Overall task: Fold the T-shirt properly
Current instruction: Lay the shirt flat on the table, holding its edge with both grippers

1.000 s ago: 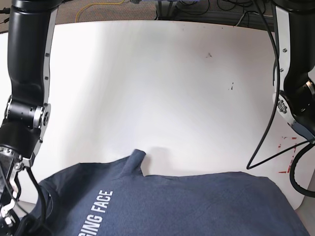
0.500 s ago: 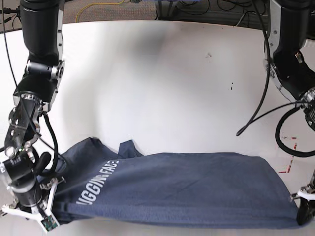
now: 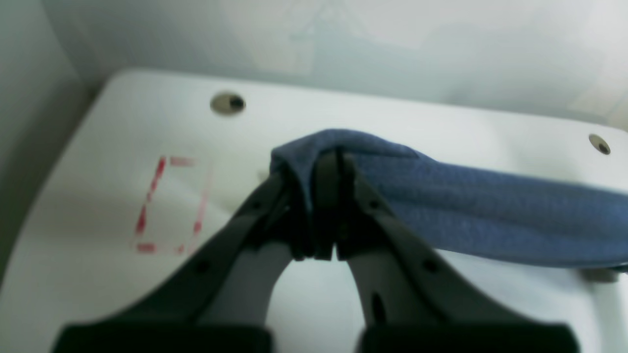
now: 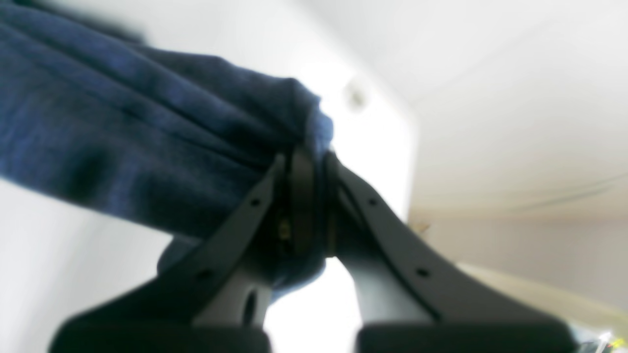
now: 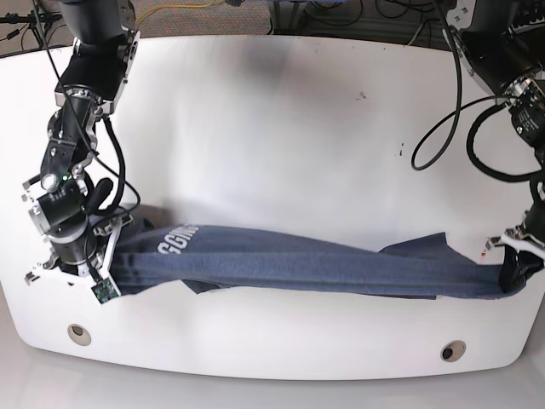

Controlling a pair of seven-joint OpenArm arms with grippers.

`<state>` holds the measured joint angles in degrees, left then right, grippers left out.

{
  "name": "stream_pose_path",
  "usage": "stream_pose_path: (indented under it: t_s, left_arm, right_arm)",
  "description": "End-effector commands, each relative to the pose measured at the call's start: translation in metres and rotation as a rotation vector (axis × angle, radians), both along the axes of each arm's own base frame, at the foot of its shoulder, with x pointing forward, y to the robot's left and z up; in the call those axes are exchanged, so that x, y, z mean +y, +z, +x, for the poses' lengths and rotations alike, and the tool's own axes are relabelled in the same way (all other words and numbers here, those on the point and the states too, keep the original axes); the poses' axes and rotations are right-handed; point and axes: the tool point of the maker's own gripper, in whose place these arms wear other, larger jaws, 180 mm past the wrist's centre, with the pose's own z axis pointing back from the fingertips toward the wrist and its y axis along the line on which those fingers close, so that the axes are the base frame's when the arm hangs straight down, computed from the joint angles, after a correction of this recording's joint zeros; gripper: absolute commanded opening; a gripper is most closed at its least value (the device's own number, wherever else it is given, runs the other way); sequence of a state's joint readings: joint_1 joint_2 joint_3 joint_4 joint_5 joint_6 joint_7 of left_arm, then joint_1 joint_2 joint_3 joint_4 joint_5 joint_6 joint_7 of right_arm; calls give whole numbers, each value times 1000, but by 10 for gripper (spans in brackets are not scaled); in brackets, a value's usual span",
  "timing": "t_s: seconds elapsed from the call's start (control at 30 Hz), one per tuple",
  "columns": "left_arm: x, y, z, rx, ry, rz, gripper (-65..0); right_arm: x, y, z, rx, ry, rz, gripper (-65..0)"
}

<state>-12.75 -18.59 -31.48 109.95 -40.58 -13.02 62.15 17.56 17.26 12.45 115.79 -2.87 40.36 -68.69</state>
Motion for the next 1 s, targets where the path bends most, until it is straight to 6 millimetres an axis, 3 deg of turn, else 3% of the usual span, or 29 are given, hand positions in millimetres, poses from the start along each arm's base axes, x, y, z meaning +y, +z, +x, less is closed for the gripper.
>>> stream_pose_path:
  t_s: [0.0,0.17,0.53,0.77,0.97]
  left_arm:
    - [15,4,-14,-27,27,1,-650]
    - [27,-31,-44,74,38,-27,-650]
    - [49,-83,-101,250,90,-36,-650]
    - [48,-106,-122,334,57,13,-650]
    - [48,-120,-123,390,36,104,-650]
  right_arm:
    - [-10,-3,-9,-6,-40,8,-650]
    - [-11,-40,-31,83,-63,41,-650]
    - [3,-103,-77,254,-65,91,-650]
    - [1,-135,-113,348,-117,137,-650]
    - [6,-156,-138,418,-130,162,-650]
